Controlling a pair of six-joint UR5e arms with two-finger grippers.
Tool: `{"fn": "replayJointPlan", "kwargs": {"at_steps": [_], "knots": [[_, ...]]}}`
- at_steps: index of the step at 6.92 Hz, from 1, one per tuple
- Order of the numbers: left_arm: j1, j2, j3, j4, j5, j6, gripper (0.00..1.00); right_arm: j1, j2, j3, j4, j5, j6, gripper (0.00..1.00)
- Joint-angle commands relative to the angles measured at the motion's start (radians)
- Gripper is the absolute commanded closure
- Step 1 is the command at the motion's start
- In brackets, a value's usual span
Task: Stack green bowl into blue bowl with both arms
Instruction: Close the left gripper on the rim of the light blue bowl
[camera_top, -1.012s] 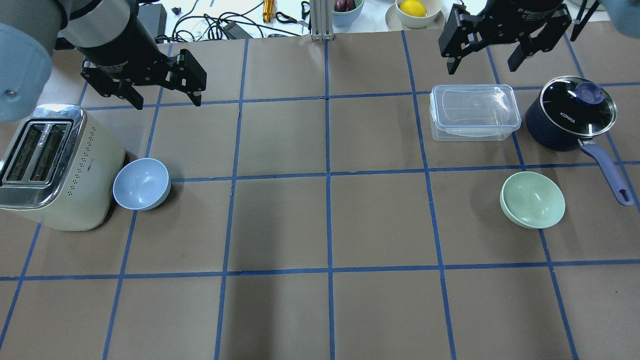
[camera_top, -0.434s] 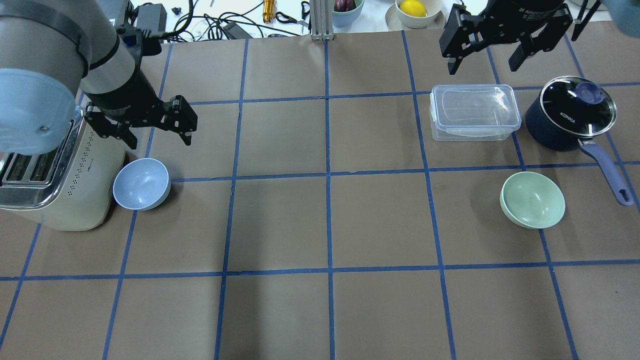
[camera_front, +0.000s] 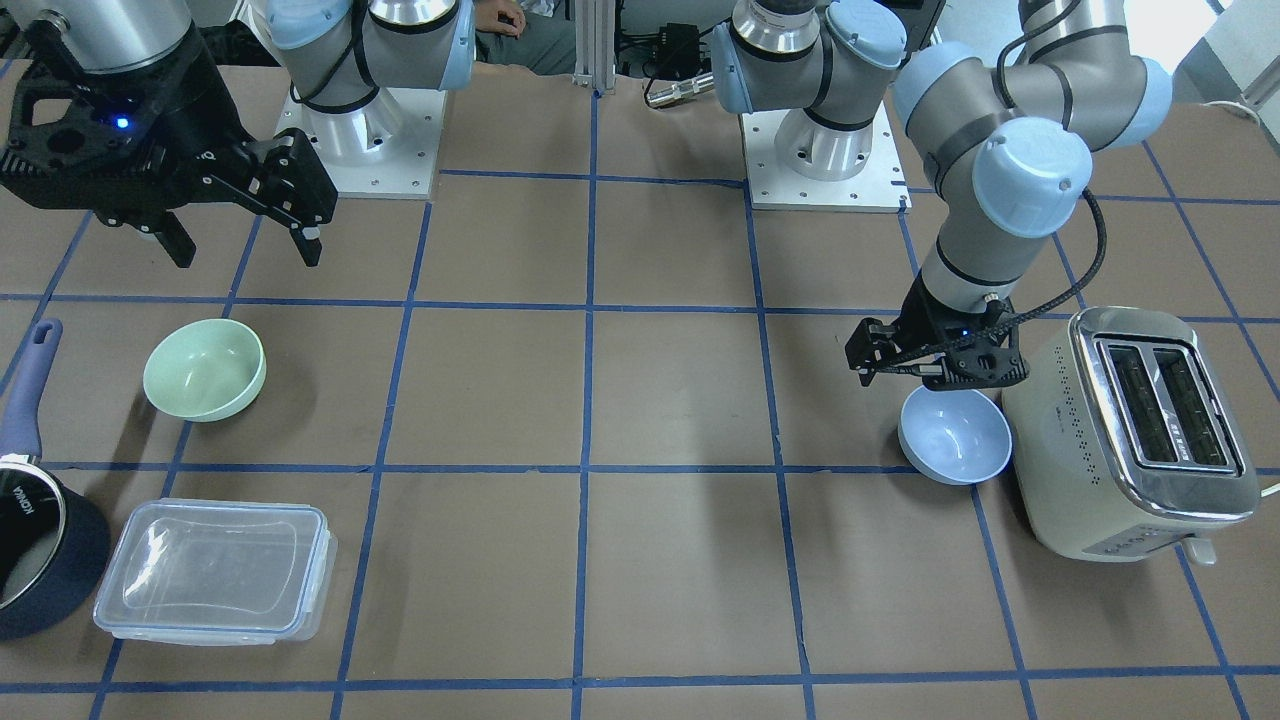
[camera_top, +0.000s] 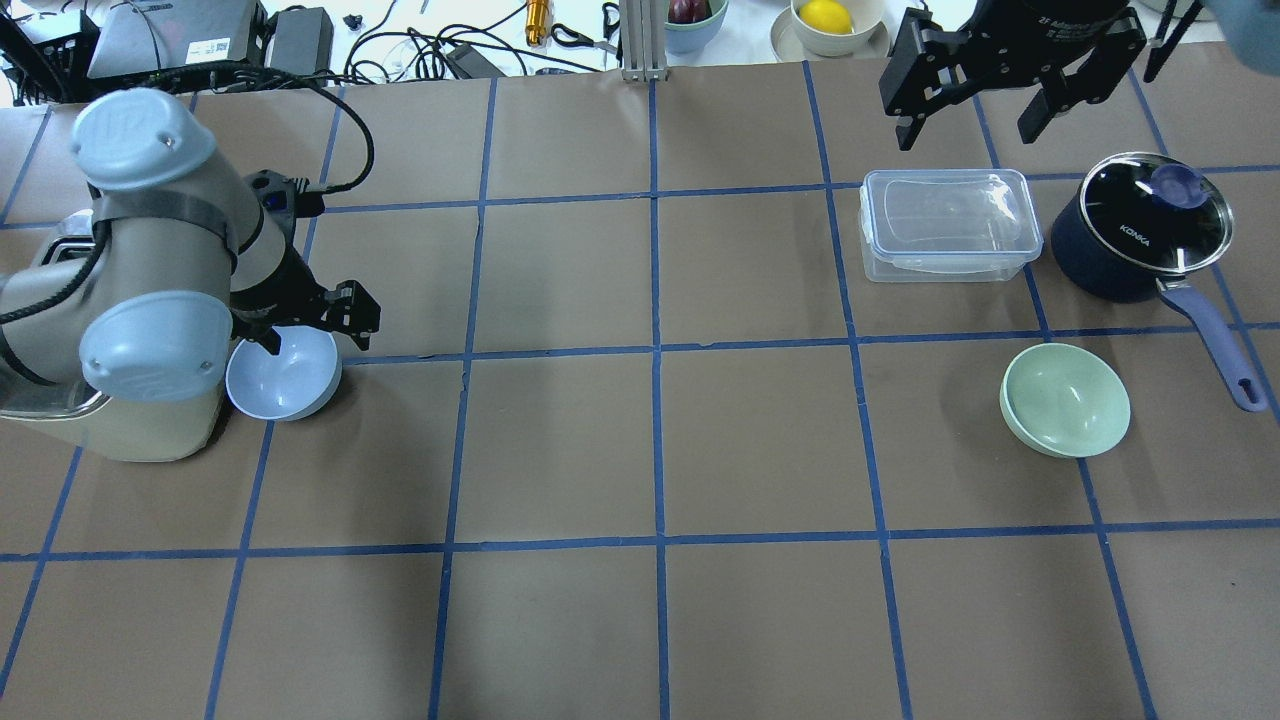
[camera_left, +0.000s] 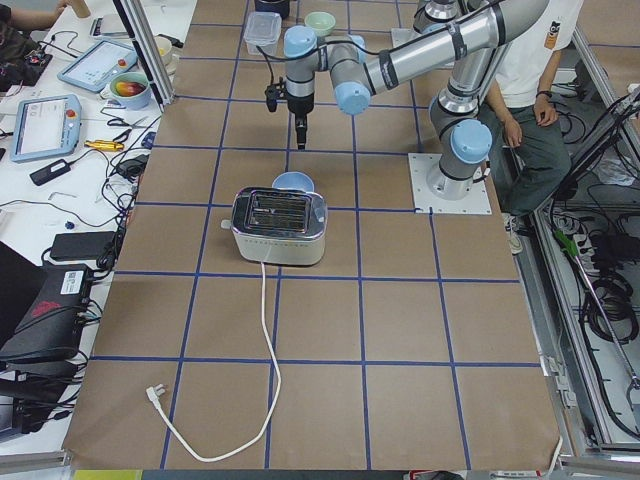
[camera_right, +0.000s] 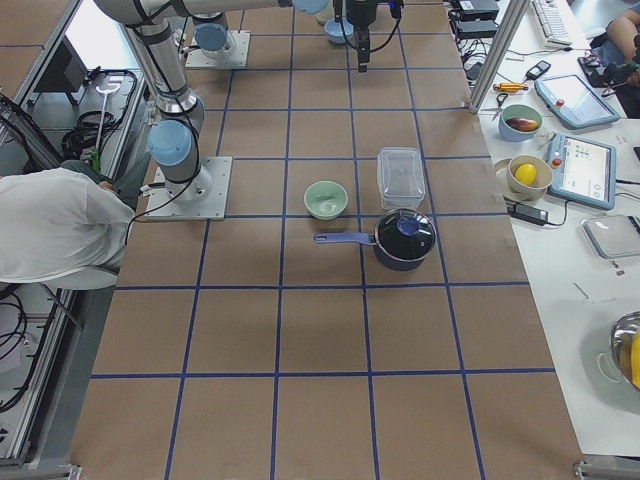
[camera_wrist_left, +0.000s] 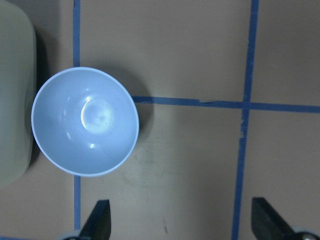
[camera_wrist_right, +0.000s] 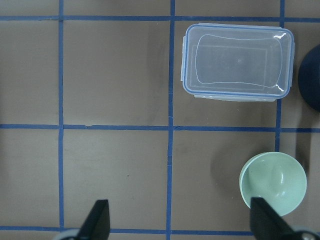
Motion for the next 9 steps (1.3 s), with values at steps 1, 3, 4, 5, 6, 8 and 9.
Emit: {"fn": "replayJointPlan", "kwargs": {"at_steps": [1,3,4,5,6,8,9], "knots": [[0.057,-0.081,-0.044,0.081,-0.004,0.047,0.00,0.000,0.000,0.001,0.001,-0.001,0.000,0.00],[0.057,-0.147,-0.044,0.148,0.003,0.065,0.27,0.000,0.000,0.002,0.001,-0.001,0.000,0.00],[0.057,-0.166,-0.034,0.162,0.000,0.074,0.27,0.000,0.000,0.002,0.001,-0.001,0.000,0.00],[0.056,-0.180,-0.037,0.191,-0.004,0.076,0.30,0.000,0.000,0.002,0.001,-0.001,0.000,0.00],[0.054,-0.184,-0.040,0.197,-0.003,0.103,0.65,0.000,0.000,0.003,0.001,-0.001,0.000,0.00],[0.051,-0.184,-0.034,0.202,0.000,0.137,1.00,0.000,-0.005,0.005,0.003,-0.001,0.000,0.00],[0.047,-0.184,-0.024,0.214,-0.004,0.136,1.00,0.000,-0.007,0.006,0.003,-0.001,0.000,0.00]]}}
